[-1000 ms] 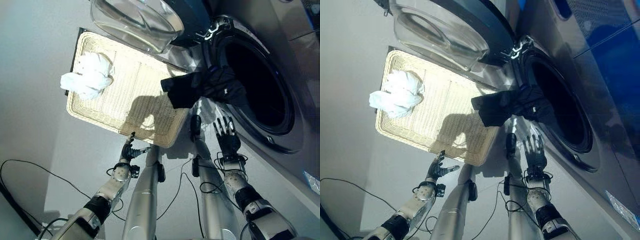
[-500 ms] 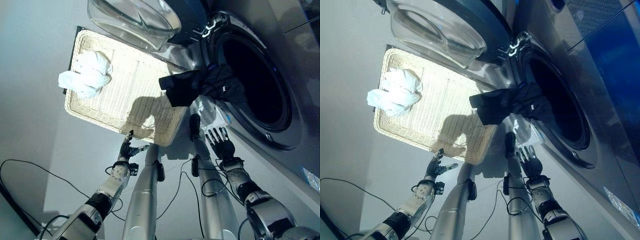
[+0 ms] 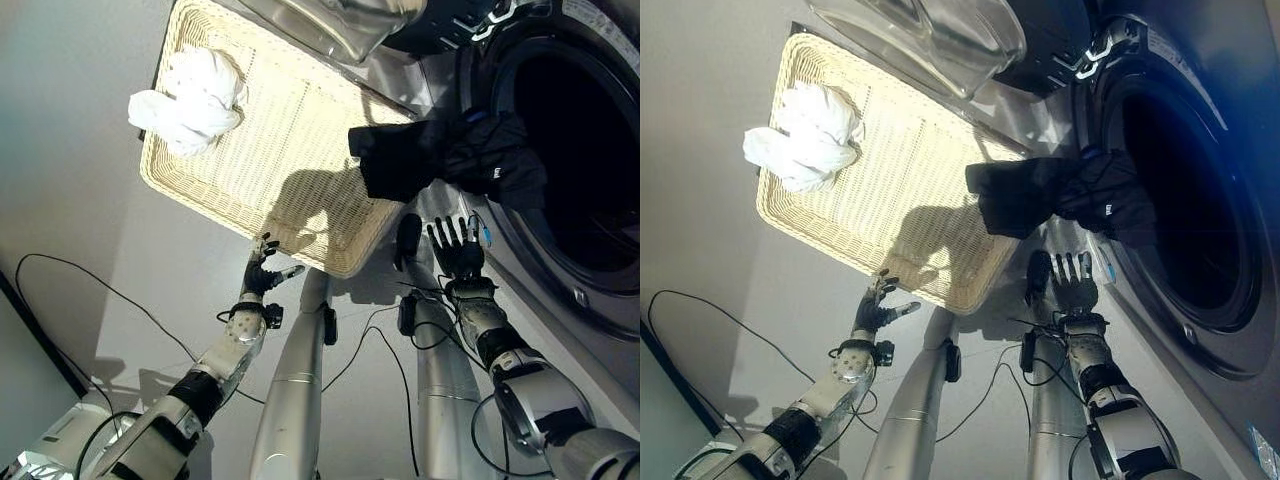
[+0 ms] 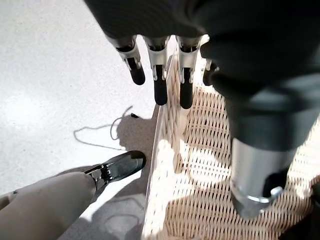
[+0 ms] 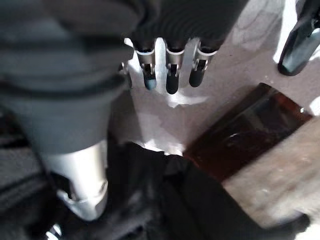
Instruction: Put the clothes into the washing machine.
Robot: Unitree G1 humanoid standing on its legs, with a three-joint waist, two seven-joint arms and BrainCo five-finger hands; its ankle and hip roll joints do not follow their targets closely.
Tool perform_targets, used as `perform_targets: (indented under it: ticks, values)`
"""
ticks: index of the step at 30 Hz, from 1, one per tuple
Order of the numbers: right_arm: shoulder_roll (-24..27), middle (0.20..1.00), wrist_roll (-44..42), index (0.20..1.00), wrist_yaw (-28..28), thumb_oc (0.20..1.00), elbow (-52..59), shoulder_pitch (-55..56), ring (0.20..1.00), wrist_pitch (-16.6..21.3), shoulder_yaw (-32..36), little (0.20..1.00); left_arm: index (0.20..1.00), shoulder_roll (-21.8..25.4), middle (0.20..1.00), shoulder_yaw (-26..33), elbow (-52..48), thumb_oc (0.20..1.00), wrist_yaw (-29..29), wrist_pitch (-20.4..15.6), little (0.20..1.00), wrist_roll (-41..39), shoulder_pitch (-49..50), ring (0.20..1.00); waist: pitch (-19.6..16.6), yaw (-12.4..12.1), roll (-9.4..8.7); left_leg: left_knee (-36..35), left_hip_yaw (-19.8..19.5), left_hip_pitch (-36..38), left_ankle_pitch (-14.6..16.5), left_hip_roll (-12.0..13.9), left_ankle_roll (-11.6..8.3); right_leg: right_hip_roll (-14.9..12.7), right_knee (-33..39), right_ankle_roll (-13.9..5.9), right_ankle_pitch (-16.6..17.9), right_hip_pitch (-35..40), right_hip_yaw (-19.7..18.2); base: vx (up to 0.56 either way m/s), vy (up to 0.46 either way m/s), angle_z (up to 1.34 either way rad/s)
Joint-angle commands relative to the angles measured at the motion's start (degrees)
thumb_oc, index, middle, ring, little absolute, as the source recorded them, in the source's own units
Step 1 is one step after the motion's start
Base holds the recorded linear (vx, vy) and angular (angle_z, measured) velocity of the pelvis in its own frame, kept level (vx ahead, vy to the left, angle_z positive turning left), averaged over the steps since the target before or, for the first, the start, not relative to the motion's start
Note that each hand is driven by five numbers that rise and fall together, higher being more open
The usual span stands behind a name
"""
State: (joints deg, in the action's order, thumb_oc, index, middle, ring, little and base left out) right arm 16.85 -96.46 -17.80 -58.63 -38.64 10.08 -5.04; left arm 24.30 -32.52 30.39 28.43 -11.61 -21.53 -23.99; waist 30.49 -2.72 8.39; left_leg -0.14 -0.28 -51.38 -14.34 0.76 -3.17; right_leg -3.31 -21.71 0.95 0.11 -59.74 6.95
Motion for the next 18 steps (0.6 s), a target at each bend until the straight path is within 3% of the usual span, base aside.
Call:
perform_targets:
  ticks: [1, 6, 18]
  values:
    - [0.96, 1.0, -1.09, 1.0, -0.71, 1.0, 3.92, 1.94, 1.0, 2.51, 0.04, 1.0, 1.0, -2.16, 1.0, -2.29, -0.48, 1.0, 0.28, 2.13, 1.0, -0.69, -0.31, 1.0, -0.69, 0.15, 1.86, 5.49, 0.15, -3.85, 1.94, -4.58, 0.61, 1.69, 7.55, -6.3, 8.52, 1.61, -1.6, 0.03, -0.054, 0.11]
    - [3.29, 1.0, 0.45, 1.0, -2.64, 1.0, 5.71, -0.55, 1.0, 1.53, -0.77, 1.0, 1.0, -0.33, 1.0, -2.76, -3.63, 1.0, 0.89, 3.7, 1.0, -0.88, -0.77, 1.0, -0.69, -0.52, 1.9, 5.21, -0.45, -6.05, 1.54, -4.1, 0.41, 1.73, 6.72, -6.25, 8.48, -0.64, -1.01, 0.02, -0.058, 0.03]
    - [6.62, 1.0, -1.77, 1.0, -4.39, 1.0, 11.94, -5.48, 1.0, 5.39, -4.05, 1.0, 1.0, 2.3, 1.0, -2.22, -7.47, 1.0, 2.49, 5.35, 1.0, -1.68, -1.69, 1.0, -0.69, -1.32, 1.17, 4.13, -1.75, -9.56, 0.93, -3.97, 0.35, 1.03, 8.02, -6.45, 9.82, -4.11, 0.39, 0.01, -0.027, 0.05]
